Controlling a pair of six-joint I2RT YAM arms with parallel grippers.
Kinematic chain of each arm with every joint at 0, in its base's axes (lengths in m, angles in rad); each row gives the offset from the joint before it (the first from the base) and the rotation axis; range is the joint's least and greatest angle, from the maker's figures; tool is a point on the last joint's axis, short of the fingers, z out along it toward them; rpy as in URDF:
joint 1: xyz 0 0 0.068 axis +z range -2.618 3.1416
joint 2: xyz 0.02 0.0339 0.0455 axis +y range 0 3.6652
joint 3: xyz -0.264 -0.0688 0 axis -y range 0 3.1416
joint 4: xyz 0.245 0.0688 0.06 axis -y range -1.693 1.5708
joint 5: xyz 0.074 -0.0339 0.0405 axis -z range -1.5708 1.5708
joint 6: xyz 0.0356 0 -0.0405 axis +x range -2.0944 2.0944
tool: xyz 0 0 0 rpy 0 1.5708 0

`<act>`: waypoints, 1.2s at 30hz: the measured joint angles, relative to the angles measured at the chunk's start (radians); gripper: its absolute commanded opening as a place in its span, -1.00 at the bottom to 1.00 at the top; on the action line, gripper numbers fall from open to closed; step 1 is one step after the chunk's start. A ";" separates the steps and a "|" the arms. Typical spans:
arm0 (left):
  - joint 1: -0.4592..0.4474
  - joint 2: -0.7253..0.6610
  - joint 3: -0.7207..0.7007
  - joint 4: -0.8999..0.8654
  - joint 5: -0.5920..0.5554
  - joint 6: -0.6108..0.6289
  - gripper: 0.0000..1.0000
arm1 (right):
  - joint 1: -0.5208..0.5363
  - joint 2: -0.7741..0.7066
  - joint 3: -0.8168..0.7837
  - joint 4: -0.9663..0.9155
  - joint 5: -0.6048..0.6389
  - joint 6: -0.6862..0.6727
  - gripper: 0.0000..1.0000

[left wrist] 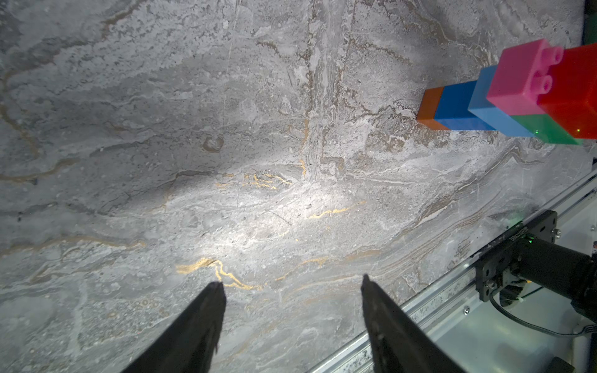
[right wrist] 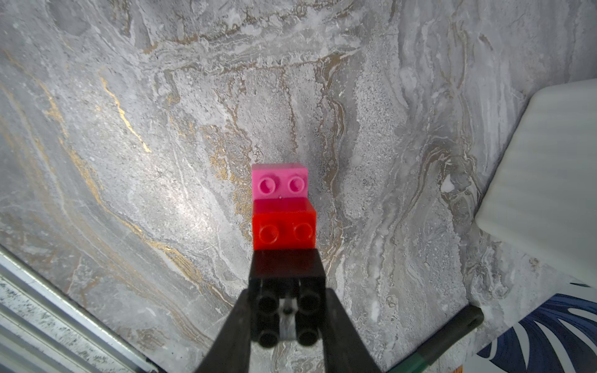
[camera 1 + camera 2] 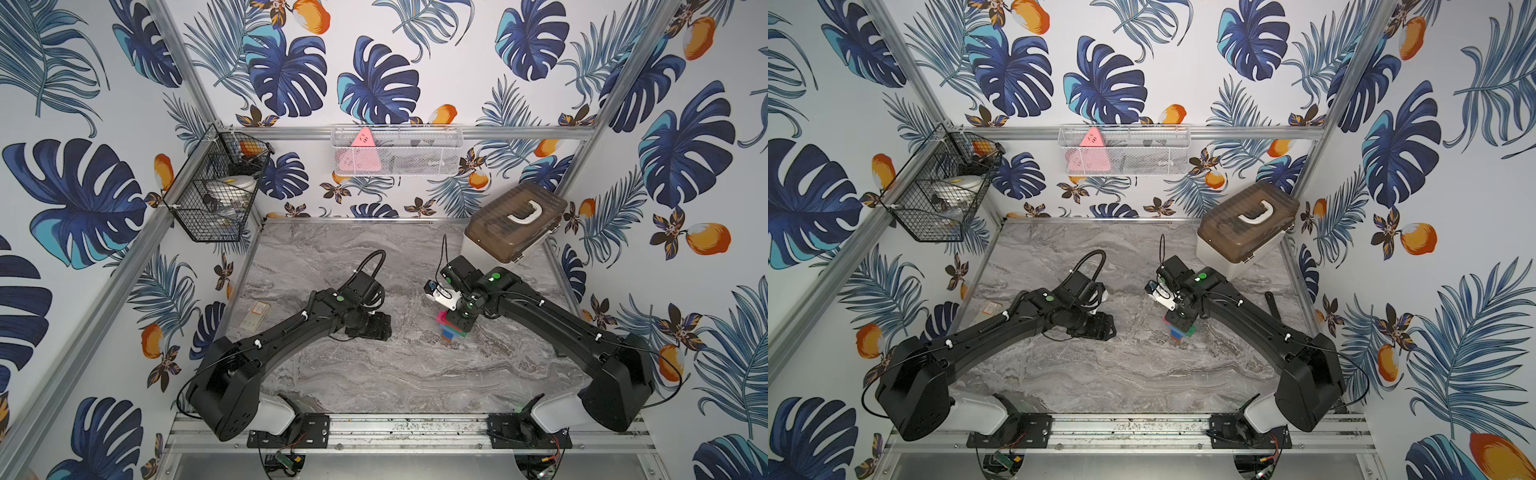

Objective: Assemble a spoon with lego
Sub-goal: Assemble the lego brick with the lego brick.

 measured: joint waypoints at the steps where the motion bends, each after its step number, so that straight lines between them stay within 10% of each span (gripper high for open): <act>1: 0.000 0.000 0.000 0.000 0.000 0.000 0.46 | 0.000 0.000 -0.002 0.002 0.000 0.000 -0.58; 36: 0.000 0.061 0.085 -0.060 -0.023 0.081 0.45 | -0.057 0.024 -0.008 -0.003 -0.093 -0.026 -0.55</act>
